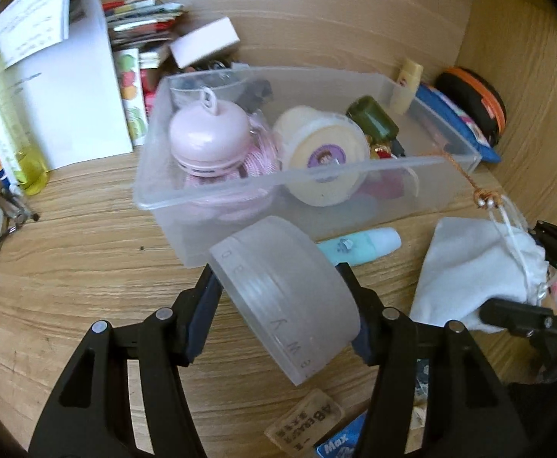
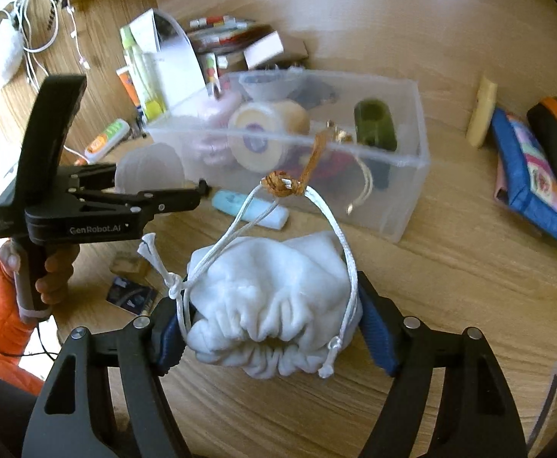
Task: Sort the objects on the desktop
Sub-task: 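Lift the white container and white bag and carry both over the clear box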
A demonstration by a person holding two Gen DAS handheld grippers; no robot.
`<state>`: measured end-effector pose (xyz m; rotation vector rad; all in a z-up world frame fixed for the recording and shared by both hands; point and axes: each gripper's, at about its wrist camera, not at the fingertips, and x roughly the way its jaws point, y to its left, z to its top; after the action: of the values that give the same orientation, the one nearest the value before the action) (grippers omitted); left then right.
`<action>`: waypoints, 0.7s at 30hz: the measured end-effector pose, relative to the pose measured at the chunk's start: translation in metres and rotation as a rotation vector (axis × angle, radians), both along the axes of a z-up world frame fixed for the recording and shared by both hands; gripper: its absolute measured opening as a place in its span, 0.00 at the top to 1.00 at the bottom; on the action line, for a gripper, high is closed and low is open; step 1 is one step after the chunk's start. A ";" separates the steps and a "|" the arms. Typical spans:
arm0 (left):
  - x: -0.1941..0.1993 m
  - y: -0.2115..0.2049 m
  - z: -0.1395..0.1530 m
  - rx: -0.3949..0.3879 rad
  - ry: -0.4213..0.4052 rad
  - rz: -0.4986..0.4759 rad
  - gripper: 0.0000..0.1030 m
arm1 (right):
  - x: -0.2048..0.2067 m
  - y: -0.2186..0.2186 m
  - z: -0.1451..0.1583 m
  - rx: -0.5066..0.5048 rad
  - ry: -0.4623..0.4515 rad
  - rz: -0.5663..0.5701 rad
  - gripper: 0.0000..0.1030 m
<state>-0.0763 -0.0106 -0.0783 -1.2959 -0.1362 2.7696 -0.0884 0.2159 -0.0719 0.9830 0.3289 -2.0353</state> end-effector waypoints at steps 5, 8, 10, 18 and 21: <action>0.004 -0.005 0.012 0.012 0.035 0.025 0.42 | 0.002 0.004 0.019 -0.031 0.043 0.005 0.29; 0.006 -0.008 0.020 0.008 0.059 0.033 0.42 | 0.000 0.002 0.029 -0.043 0.062 0.003 0.29; 0.006 -0.010 0.026 0.010 0.076 0.042 0.42 | -0.002 0.001 0.036 -0.051 0.079 0.004 0.29; 0.008 -0.024 0.052 0.072 0.122 0.031 0.66 | -0.017 0.003 0.062 -0.099 0.124 -0.012 0.29; 0.004 -0.022 0.058 0.031 0.151 0.033 0.66 | -0.024 -0.001 0.070 -0.113 0.141 -0.014 0.29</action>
<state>-0.0727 -0.0325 -0.0203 -1.0827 -0.1905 2.8674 -0.1120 0.2151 -0.0022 0.7772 0.2781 -2.1166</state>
